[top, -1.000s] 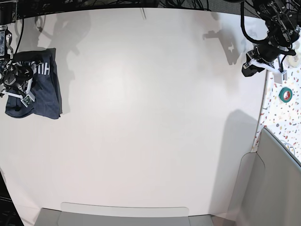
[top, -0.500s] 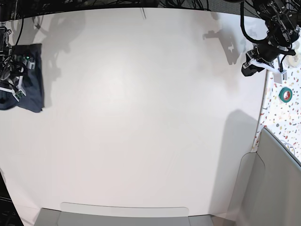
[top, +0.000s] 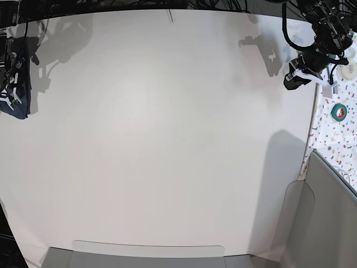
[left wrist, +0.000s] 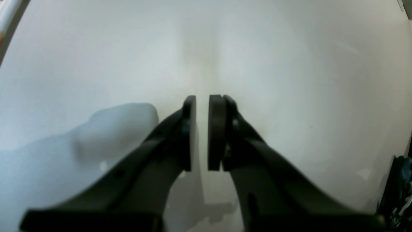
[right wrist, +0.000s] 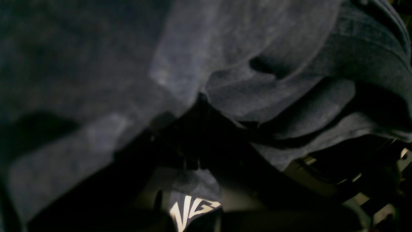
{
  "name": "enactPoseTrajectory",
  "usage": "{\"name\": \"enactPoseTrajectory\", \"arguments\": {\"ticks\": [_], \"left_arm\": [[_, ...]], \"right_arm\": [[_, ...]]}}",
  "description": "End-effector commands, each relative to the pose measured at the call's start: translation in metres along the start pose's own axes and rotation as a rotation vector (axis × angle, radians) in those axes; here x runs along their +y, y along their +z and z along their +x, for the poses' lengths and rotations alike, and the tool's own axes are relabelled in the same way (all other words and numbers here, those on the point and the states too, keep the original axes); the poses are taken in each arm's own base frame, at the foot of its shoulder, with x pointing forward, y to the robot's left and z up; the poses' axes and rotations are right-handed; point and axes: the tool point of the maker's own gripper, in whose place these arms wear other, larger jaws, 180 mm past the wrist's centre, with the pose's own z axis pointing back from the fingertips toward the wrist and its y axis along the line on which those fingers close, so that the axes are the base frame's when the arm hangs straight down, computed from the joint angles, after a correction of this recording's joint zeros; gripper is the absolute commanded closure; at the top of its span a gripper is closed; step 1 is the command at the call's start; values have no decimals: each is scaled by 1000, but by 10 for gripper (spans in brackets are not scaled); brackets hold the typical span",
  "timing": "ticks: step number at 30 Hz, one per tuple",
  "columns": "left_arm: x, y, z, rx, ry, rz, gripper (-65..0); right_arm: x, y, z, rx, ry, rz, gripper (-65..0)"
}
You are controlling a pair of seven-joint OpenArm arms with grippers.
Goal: Layout the t-shirt on the table in an organized manner, then fold the t-shirt properly
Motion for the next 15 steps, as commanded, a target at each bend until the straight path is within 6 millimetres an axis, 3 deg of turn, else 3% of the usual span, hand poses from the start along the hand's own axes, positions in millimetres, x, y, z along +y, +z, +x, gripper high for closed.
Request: {"name": "enactPoseTrajectory", "arguments": {"ticks": [1,6,10,13,15], "left_arm": [[-5,3,8,-26,-20,-14,-58],[-5,3,8,-25,-17,-16,-58],[-6,2,7,-25,-14,-18,-58],[-7,2,6,-23,-13,-20,-58],[-8,2,7,-27,-14,-22,-58]], "right_arm": [[-9,6,13,-79,-28,18,0],[-75,49,20,-201,-194,-132,0],[-137,114,18,-354,-370,-307,0],[-145,158,33,-582,-554,-341,0],[-133,179,46,-736,-677,-317,0]]}}
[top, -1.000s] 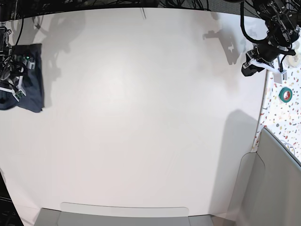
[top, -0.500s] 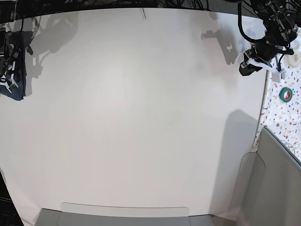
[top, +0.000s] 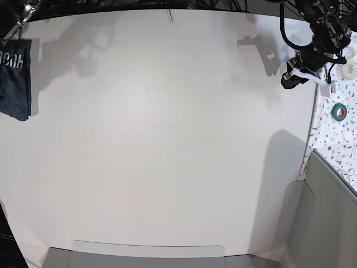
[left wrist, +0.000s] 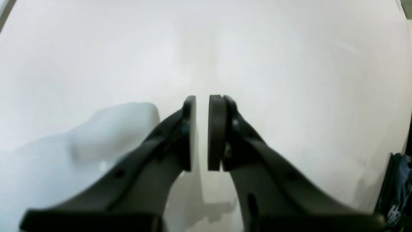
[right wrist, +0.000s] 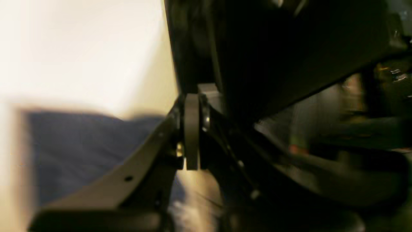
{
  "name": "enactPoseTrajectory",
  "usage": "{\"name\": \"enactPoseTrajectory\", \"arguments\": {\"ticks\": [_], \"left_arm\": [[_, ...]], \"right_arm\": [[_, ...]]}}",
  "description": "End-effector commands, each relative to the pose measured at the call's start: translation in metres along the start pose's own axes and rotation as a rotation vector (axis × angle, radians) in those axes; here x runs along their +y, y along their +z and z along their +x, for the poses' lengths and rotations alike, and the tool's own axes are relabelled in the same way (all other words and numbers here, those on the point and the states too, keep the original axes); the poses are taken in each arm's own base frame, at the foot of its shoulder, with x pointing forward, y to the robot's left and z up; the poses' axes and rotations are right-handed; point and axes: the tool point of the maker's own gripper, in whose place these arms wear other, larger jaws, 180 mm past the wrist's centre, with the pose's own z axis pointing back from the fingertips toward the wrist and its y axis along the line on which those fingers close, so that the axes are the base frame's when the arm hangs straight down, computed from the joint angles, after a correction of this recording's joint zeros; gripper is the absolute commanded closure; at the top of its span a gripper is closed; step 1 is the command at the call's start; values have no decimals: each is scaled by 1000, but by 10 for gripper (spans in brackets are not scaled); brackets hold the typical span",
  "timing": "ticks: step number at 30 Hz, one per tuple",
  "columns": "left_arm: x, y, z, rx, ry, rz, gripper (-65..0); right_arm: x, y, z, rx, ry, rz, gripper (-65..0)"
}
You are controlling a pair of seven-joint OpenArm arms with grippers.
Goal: Layout the t-shirt on the table in an organized manner, then fold the t-shirt properly
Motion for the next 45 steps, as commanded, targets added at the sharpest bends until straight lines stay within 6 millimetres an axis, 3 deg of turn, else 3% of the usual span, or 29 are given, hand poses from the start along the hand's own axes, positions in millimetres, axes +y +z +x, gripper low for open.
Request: {"name": "enactPoseTrajectory", "arguments": {"ticks": [1,7,11,14,17,24,29,32,36,40,45], "left_arm": [[-6,4,12,-35,-27,-15,-58],[-8,6,19,-57,-43,-14,-58],[-28,20,33,-118,-118,-25,-58],[-40,36,41,-166,-181,-21,-58],[-37,42,50,-226,-183,-10,-57],[-18,76,79,-547,-166,40,-35],[2,109,70,-695,-180,100,-36],[18,124,53,-689,-180,155,-36],[42,135,15,-620,-115,244,-36],[63,145,-43,-479,-3,337,-34],[80,143,-114,-246,146,404,-5]], "right_arm": [[13,8,14,-78,-61,21,0],[134,46,43,-385,-396,287,0],[173,71,63,-542,-484,424,0],[191,83,60,-566,-486,482,0],[200,89,43,-537,-476,504,0],[184,96,-9,-452,-526,406,0],[184,104,-56,-328,-434,367,0],[186,115,-83,-255,-411,375,0],[188,135,-128,-112,-369,392,0],[188,166,-184,91,-313,415,0],[184,201,-238,322,-246,442,0]]}}
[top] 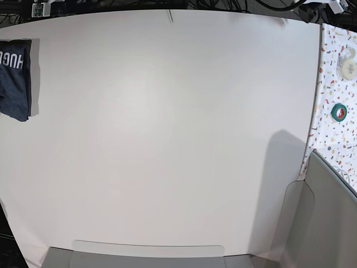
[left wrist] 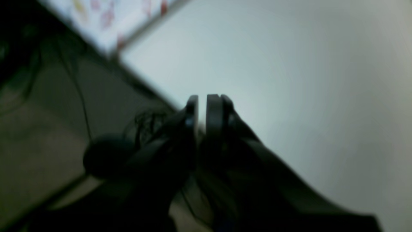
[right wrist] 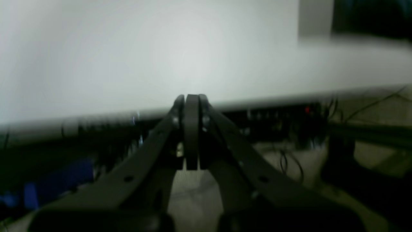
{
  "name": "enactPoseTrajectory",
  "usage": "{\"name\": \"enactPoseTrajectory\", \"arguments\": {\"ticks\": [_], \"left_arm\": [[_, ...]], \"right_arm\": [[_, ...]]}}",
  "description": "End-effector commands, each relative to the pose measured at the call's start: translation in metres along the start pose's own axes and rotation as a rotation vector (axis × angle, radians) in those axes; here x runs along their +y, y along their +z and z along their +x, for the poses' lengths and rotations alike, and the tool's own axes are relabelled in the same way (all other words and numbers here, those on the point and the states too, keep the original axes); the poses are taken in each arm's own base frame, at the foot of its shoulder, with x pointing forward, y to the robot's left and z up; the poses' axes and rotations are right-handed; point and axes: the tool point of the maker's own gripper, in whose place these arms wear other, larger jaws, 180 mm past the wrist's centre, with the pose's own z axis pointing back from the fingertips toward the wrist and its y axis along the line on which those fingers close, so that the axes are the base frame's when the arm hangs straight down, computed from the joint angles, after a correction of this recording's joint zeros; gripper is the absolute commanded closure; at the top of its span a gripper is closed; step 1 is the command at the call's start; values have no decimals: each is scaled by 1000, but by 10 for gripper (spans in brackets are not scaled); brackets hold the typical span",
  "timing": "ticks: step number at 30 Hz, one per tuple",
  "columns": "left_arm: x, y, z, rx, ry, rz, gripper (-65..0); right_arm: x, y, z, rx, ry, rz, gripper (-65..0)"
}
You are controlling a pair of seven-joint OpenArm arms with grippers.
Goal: Layout the t-shirt on the table in an organized manner, then fold the t-shirt properly
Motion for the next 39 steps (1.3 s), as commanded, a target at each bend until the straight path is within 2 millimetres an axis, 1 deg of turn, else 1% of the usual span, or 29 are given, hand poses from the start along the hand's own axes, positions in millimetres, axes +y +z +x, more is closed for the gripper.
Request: {"name": "enactPoseTrajectory", "arguments": {"ticks": [1,2,5,6,7,8,10,12,13,14,15,16,18,19,20,21,22,23,24,26,27,28,30,31,33,35,36,37,39], "left_arm": [[9,7,4,-16,4,25,0],[18,10,-6,18,28,53,0],[40,11,-26,100,67,105,0],[50,10,-40,138,95,126,0],[60,10,-52,166,122,147,0],[68,6,-64,189,159,163,0],[77,-6,-84,220,226,179,0],[87,-18,-113,266,312,203,0],[90,-24,-128,291,355,212,0],[91,-29,-140,313,387,219,0],[93,-35,-154,339,409,230,0],[96,-42,-163,353,422,244,0],[97,-59,-184,377,441,271,0],[98,-70,-192,382,437,286,0],[97,-80,-204,396,431,304,0],[98,-88,-215,413,419,322,0],[96,-98,-224,427,398,335,0],[93,-106,-233,446,373,340,0],[86,-115,-242,473,326,334,0],[77,-129,-254,497,223,313,0],[70,-134,-262,507,161,295,0],[62,-137,-270,512,107,273,0],[49,-144,-278,496,-38,213,0],[44,-146,-279,483,-106,180,0],[30,-147,-291,479,-251,95,0],[28,-146,-294,485,-375,33,0],[29,-142,-300,510,-419,12,0],[28,-141,-304,531,-451,-6,0],[22,-142,-307,548,-494,-40,0]], "right_arm": [[-1,7,-6,24,0,-1,0],[-2,10,-18,78,0,-3,0],[-4,14,-58,236,-31,-5,0],[-5,13,-75,299,-54,-2,0],[-3,10,-89,344,-78,5,0],[2,3,-106,400,-105,27,0],[10,-9,-139,506,-140,51,0],[17,-26,-174,612,-165,61,0],[25,-35,-194,671,-181,73,0],[30,-43,-208,718,-193,82,0],[39,-52,-224,770,-213,101,0],[49,-63,-236,809,-238,121,0],[69,-85,-250,838,-266,161,0],[76,-100,-250,827,-272,178,0],[87,-113,-252,817,-280,198,0],[101,-126,-253,807,-286,223,0],[116,-141,-249,787,-286,254,0],[129,-148,-249,779,-286,280,0],[144,-159,-244,757,-274,312,0],[169,-171,-235,725,-232,371,0],[181,-176,-231,705,-200,405,0],[190,-179,-227,685,-172,433,0],[209,-185,-217,642,-119,486,0],[212,-188,-213,625,-99,495,0],[211,-195,-210,612,-55,454,0],[196,-206,-208,601,-25,348,0],[186,-209,-209,598,-9,285,0],[180,-211,-209,596,3,239,0],[181,-211,-210,598,12,208,0]]}}
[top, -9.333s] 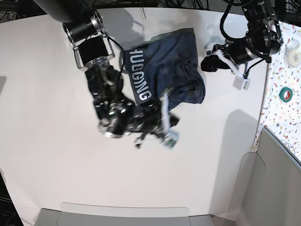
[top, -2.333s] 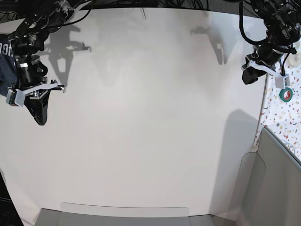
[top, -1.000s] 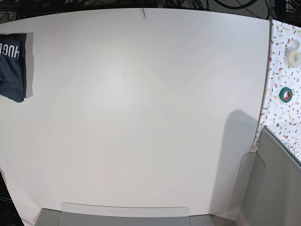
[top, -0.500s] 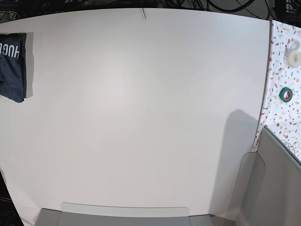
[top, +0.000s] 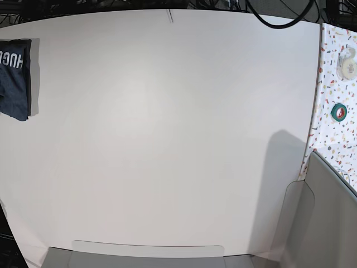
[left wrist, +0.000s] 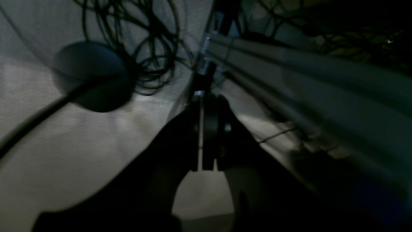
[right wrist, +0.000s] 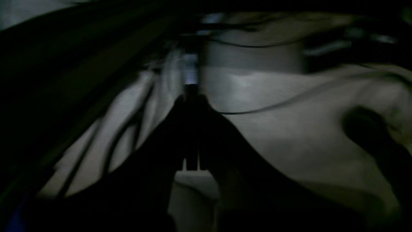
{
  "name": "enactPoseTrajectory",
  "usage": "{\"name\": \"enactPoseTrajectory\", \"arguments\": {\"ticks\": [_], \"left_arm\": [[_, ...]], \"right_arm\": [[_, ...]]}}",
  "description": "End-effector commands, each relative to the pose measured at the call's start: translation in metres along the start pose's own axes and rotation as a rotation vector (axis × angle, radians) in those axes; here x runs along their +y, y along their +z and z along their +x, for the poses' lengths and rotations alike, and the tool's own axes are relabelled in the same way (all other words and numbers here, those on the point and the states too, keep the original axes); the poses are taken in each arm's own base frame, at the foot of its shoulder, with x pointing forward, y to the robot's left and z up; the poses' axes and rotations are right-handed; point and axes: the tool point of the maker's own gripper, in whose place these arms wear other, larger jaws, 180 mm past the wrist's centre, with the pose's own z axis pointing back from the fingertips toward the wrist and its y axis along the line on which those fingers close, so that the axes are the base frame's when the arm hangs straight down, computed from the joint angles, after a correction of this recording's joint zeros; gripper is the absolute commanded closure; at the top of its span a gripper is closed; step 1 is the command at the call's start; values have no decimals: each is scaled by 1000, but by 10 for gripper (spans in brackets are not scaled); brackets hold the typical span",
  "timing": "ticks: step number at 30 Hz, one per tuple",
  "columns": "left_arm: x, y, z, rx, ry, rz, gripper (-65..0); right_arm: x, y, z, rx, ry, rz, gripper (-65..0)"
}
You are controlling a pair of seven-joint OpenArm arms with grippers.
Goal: Layout the t-shirt on the table in an organized manner, then fold the t-shirt properly
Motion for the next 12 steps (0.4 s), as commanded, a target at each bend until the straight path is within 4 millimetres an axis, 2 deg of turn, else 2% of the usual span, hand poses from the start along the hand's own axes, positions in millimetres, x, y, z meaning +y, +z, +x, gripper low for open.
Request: {"name": "enactPoseTrajectory", "arguments": {"ticks": [1,3,9,12], "left_arm": [[0,0,3,-13,-19,-8,0],[2,-2,8,-18,-47,14,0],[51,4,19,-25,-213,255,0],[52,1,35,-49,-278,278,0]], "right_arm": [[5,0,0,-8,-3,15,0],[7,0,1,-10,-3,18,0],[19,-1,7,-18,-3,36,0],[24,-1,10,-23,-5,44,0]]}}
